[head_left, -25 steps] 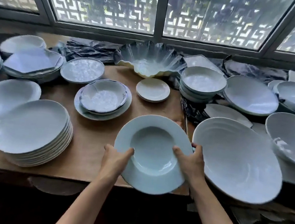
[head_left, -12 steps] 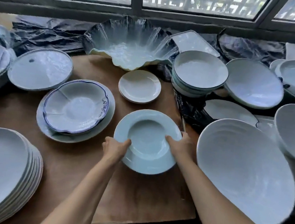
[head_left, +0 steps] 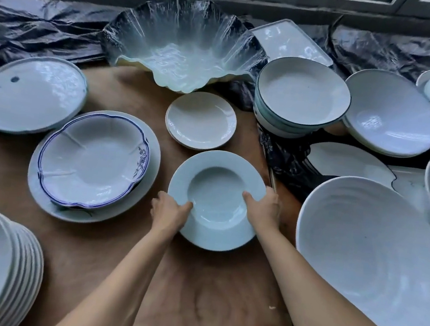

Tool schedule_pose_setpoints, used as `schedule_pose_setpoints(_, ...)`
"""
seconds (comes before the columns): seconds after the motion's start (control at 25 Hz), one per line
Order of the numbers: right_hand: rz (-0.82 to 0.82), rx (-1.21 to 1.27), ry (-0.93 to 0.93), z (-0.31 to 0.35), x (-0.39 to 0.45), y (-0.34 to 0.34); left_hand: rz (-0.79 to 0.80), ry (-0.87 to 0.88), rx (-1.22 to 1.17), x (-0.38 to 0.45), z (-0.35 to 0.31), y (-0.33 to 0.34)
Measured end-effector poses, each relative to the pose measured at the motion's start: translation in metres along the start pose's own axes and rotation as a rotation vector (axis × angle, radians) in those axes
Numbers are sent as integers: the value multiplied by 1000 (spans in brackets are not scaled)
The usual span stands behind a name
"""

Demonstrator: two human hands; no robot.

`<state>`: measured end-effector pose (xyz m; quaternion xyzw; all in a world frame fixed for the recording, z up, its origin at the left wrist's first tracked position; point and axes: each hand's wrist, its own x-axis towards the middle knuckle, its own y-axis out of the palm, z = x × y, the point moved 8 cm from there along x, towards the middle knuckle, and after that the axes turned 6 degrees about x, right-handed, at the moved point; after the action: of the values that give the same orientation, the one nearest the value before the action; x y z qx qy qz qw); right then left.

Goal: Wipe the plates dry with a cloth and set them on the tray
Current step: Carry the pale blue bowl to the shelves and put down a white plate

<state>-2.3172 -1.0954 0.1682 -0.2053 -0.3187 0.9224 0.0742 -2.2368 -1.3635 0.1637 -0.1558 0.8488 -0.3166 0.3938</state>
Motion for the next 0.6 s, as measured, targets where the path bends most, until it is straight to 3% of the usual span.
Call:
schedule_pose_setpoints(0.28, 46, -67, -50, 18, -6, -9, 56, 95, 165, -5, -12, -10)
schedule_pose_setpoints(0.44, 35, 47, -207, 41, -32, -33, -61, 290, 153, -40, -37, -31)
schedule_pose_setpoints(0.6, -41, 179, -319, 52, -66, -77, -69, 527, 38, -90, -78, -38)
